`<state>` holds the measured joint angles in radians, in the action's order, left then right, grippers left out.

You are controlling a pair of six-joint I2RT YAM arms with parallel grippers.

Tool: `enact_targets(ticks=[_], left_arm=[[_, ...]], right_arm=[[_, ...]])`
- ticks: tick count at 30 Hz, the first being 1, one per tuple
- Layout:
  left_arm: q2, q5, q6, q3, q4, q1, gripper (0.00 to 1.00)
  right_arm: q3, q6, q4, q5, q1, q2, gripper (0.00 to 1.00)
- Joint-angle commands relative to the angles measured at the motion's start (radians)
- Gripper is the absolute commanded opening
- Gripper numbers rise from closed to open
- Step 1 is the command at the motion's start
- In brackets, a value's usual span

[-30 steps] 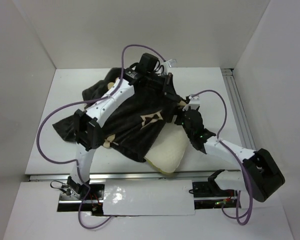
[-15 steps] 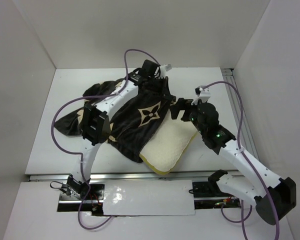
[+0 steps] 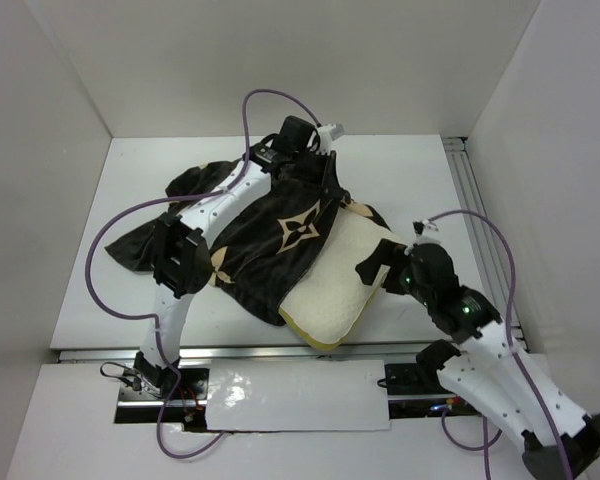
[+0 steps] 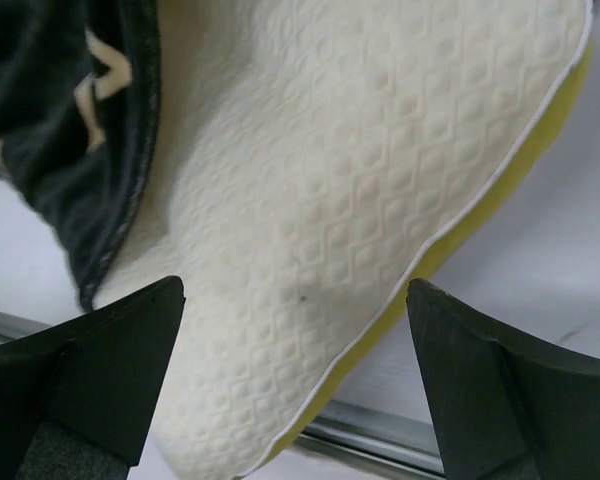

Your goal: Put the pillow into the pillowcase

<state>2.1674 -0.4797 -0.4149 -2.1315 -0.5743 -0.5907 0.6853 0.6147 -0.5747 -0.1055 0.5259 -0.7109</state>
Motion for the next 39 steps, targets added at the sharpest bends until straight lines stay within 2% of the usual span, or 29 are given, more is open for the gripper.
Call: enact_targets(ticks=[1,3,5,7,12,15,16,17,18,19,20,23,27,30,32,33,34,38,39], left_arm=[[-0.054,-0.016,0.036,0.004,0.022,-0.008,0.00],[-0.054,-0.016,0.048,-0.018,-0.002,-0.008,0.00],[-0.054,-0.016,0.057,-0.031,-0.015,-0.008,0.00],[-0.054,-0.016,0.057,-0.041,-0.024,-0.008,0.00],[-0.066,-0.003,0.076,-0.021,-0.033,-0.026,0.00],[-0.075,-0.019,0.076,-0.021,-0.033,-0.037,0.00],[-0.075,-0.031,0.076,-0.021,-0.033,-0.047,0.00],[-0.075,-0.055,0.076,-0.021,-0.033,-0.063,0.00],[-0.066,-0.068,0.076,-0.021,-0.033,-0.063,0.00],[-0.066,-0.077,0.076,-0.021,-0.033,-0.076,0.00],[-0.066,-0.077,0.076,-0.030,-0.033,-0.089,0.00],[-0.066,-0.077,0.076,-0.059,-0.053,-0.100,0.00],[-0.116,-0.086,0.085,-0.088,-0.078,-0.109,0.00],[-0.190,-0.099,0.074,-0.119,-0.078,-0.122,0.00],[-0.242,-0.086,0.074,-0.137,-0.087,-0.141,0.00],[-0.256,-0.074,0.074,-0.151,-0.087,-0.167,0.00],[-0.268,-0.047,0.074,-0.162,-0.087,-0.182,0.00],[-0.294,-0.002,0.074,-0.194,-0.122,-0.251,0.00],[-0.320,-0.002,0.074,-0.179,-0.122,-0.271,0.00]], right_arm=[[-0.114,0.229,0.111,0.035,0.006,0.160,1.00],[-0.153,0.238,0.110,0.094,0.006,0.147,1.00],[-0.127,0.238,-0.012,0.095,0.006,0.079,1.00],[-0.127,0.238,-0.036,0.104,0.006,0.064,1.00],[-0.291,0.309,0.168,0.199,0.006,0.083,1.00],[-0.348,0.297,0.324,0.243,0.006,0.013,1.00],[-0.348,0.277,0.372,0.244,0.006,-0.014,0.93],[-0.348,0.242,0.488,0.244,0.006,-0.074,0.80],[-0.348,0.226,0.550,0.234,0.006,-0.100,0.62],[-0.348,0.215,0.612,0.209,0.006,-0.122,0.34],[-0.348,0.215,0.750,0.208,0.006,-0.146,0.00],[-0.348,0.111,1.026,0.260,0.025,-0.147,0.00],[-0.288,-0.149,1.174,0.274,0.095,-0.085,0.00],[-0.261,-0.266,1.161,0.172,0.157,-0.075,0.00],[-0.280,-0.289,1.225,0.181,0.172,-0.107,0.00],[-0.302,-0.290,1.363,0.181,0.183,-0.148,0.00],[-0.317,-0.299,1.407,0.168,0.183,-0.177,0.00],[-0.247,-0.299,1.411,0.014,0.183,-0.327,0.00],[-0.237,-0.299,1.476,0.013,0.183,-0.376,0.00]])
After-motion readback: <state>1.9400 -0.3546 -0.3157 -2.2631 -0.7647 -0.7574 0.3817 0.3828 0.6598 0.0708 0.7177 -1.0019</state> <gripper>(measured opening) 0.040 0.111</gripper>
